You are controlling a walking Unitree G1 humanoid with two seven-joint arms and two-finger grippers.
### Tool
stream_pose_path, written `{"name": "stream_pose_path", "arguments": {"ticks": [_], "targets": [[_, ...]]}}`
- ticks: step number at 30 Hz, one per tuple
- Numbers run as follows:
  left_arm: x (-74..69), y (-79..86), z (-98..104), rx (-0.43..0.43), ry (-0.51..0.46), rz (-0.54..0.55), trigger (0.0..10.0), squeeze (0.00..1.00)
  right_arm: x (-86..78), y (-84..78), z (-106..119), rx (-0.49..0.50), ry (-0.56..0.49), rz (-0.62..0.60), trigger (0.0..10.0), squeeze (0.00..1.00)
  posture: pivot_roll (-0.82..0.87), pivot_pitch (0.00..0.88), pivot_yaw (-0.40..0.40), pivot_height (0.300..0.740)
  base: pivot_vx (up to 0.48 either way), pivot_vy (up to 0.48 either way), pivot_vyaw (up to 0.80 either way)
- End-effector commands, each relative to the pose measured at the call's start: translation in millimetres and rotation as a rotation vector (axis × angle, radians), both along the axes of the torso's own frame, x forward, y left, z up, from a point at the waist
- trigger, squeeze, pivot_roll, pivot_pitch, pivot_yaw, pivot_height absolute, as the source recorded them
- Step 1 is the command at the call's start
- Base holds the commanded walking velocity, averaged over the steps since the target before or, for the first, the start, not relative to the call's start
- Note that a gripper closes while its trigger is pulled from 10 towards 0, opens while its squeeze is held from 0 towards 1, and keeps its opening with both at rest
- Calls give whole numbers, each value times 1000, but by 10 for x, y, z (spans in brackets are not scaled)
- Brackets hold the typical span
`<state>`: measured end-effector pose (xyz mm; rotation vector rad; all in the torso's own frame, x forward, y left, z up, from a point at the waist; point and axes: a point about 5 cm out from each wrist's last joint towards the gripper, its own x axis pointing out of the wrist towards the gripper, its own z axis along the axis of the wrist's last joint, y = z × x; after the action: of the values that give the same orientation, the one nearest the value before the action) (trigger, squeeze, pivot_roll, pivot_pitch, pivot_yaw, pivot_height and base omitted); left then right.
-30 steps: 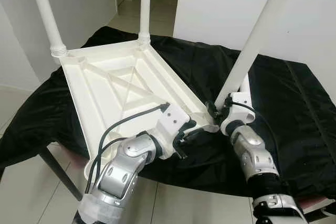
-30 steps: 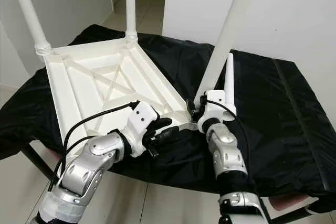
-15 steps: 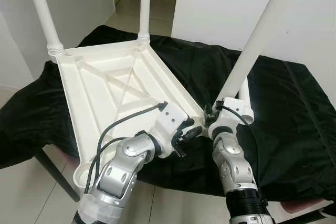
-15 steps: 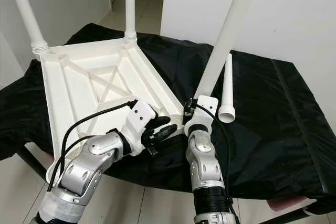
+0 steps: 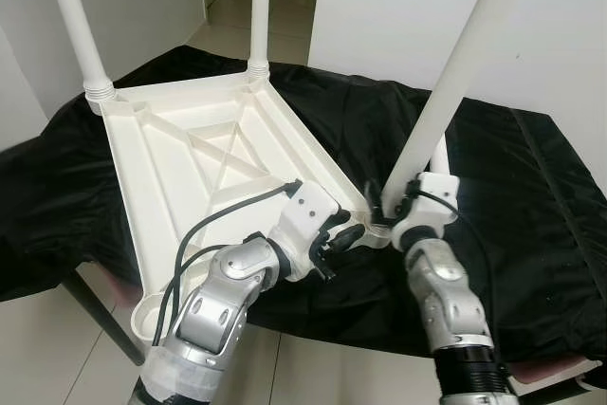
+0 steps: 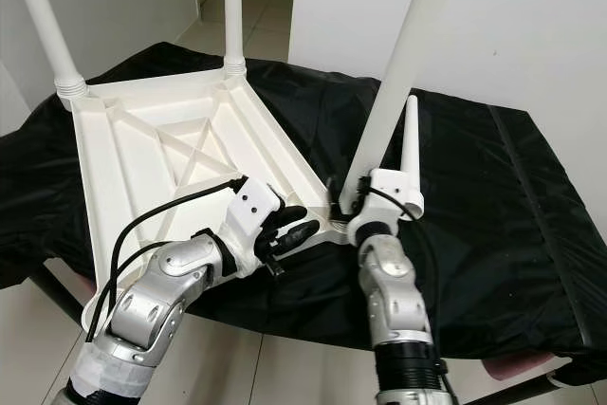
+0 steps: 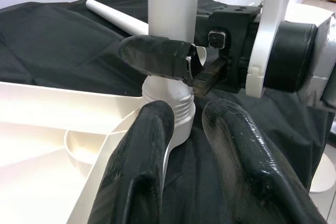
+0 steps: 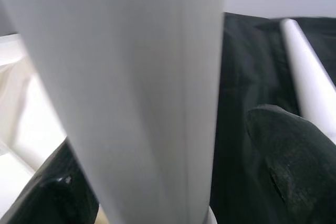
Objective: Building children table
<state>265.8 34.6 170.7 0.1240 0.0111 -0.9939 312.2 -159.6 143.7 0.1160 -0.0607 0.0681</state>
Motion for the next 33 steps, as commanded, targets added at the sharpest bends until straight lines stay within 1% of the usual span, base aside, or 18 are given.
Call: {"name": "stream_pose_path", "arguments": {"ticks": [1,4,5,6,7,8,9,10,11,12,15,21,22,24,25,26,27,33], "targets": [[49,-1,19,0,-17,69,10000,0,26,-28,1,0,5,19,10000,1000,-8,0,-101,740,0,0,0],[52,-2,25,1,-19,67,10000,0,44,-49,2,-22,8,54,10000,1000,-9,0,-96,740,0,0,0],[53,-2,29,1,-21,66,10000,0,59,-49,2,-37,11,112,10000,0,-10,0,-95,740,0,0,0],[53,-2,29,1,-21,66,10000,0,59,-49,2,-37,11,112,10000,0,-10,0,-95,740,0,0,0],[61,-3,35,2,-24,66,10000,0,80,-36,19,-78,-6,206,10000,0,-10,0,-91,740,0,0,0],[61,-3,35,2,-24,66,10000,0,80,-36,19,-78,-6,206,10000,0,-10,0,-91,740,0,0,0],[73,-3,48,1,-28,68,10000,0,105,-24,34,-108,-19,304,10000,0,-8,0,-91,740,0,0,0],[73,-3,48,1,-28,68,10000,0,105,-24,34,-108,-19,304,10000,0,-8,0,-91,740,0,0,0],[85,-3,59,0,-32,69,10000,0,134,-23,52,-142,-36,377,10000,0,-6,0,-90,740,0,0,0],[85,-3,59,0,-32,69,10000,0,134,-23,52,-142,-36,377,10000,0,-6,0,-90,740,0,0,0],[113,2,75,2,-39,71,10000,0,218,-30,83,-174,-54,521,10000,0,-2,0,-84,740,0,0,0],[116,-2,83,5,-43,67,10000,0,265,-47,94,-199,-53,573,10000,0,5,0,-74,740,0,0,0],[118,-4,93,8,-48,63,10000,0,300,-64,94,-218,-39,609,8431,0,9,0,-75,740,0,0,0],[118,-4,93,8,-48,63,10000,0,300,-64,94,-218,-39,609,8431,0,9,0,-75,740,0,0,0],[122,0,105,9,-52,61,10000,0,331,-91,88,-234,-19,636,4510,0,10,0,-73,740,0,0,0],[122,0,105,9,-52,61,10000,0,331,-91,88,-234,-19,636,4510,0,10,0,-73,740,0,0,0],[125,2,113,10,-55,61,10000,0,344,-135,63,-245,9,653,0,0,13,0,-73,740,0,0,0],[119,-4,131,8,-57,60,10000,0,327,-230,-50,-223,64,684,0,0,12,0,-67,740,0,0,0]]}}
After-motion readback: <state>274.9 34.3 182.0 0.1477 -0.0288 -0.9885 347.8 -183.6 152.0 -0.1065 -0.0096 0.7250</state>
